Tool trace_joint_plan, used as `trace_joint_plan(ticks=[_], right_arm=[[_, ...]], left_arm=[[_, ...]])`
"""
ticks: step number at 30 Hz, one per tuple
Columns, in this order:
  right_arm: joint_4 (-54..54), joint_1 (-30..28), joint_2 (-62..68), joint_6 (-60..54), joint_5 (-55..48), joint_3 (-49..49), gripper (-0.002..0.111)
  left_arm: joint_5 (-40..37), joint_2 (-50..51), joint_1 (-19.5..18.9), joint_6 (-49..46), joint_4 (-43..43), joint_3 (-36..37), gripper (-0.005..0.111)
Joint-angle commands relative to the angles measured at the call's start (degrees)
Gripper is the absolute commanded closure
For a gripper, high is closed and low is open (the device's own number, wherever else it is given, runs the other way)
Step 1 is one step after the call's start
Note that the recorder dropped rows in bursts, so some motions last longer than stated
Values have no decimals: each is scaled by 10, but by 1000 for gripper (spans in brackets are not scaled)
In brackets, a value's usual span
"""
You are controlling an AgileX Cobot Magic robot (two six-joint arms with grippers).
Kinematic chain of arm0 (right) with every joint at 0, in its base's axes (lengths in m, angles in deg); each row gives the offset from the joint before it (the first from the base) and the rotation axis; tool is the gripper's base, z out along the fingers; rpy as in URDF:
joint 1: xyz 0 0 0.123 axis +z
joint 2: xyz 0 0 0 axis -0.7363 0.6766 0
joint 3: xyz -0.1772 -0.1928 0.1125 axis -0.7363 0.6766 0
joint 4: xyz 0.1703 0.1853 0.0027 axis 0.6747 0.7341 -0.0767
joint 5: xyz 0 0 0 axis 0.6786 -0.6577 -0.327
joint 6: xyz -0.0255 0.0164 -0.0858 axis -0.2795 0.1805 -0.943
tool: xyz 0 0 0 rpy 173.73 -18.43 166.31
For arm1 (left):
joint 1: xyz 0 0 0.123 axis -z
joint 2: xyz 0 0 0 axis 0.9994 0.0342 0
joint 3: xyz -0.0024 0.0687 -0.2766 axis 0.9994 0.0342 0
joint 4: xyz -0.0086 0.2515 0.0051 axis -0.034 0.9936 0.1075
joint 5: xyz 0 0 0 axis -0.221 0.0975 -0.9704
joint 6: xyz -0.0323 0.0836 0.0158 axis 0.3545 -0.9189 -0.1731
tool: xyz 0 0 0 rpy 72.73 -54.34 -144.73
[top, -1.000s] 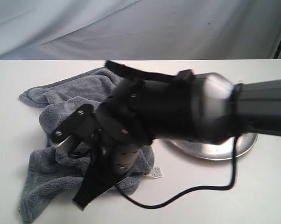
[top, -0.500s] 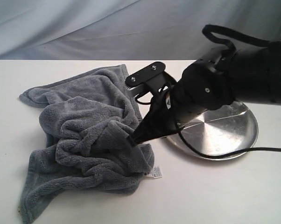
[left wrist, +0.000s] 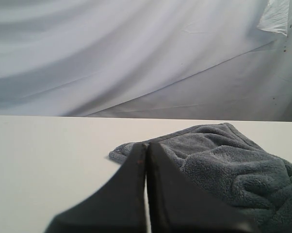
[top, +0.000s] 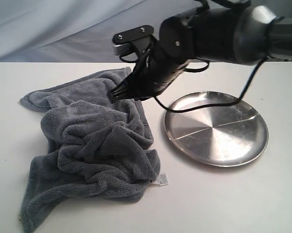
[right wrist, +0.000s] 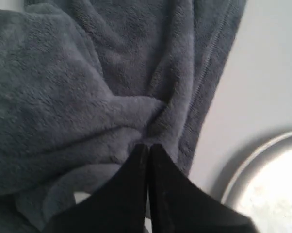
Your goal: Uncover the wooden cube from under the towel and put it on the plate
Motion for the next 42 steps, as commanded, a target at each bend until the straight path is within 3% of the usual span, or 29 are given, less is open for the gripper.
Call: trace_joint_plan(ticks=[1, 6, 11, 14, 20, 24, 42], right_arm=[[37, 38, 66, -13, -11, -88, 108], [40, 92, 145, -38, -55, -194, 108], [28, 97, 151, -38, -46, -195, 108], [10, 97, 151, -38, -52, -195, 96], [2, 103, 151, -61, -52, -195, 54], [-24, 109, 152, -88, -51, -195, 36], [-64, 116, 184, -88, -56, -195, 35]], left_arm=[[1, -1, 0, 2, 0, 3, 105], [1, -1, 0, 2, 0, 3, 105], [1, -1, 0, -1, 0, 3, 105], [1, -1, 0, -1, 0, 3, 105], [1, -1, 0, 2, 0, 3, 105], [1, -1, 0, 2, 0, 3, 105], [1, -1, 0, 1, 0, 3, 105]])
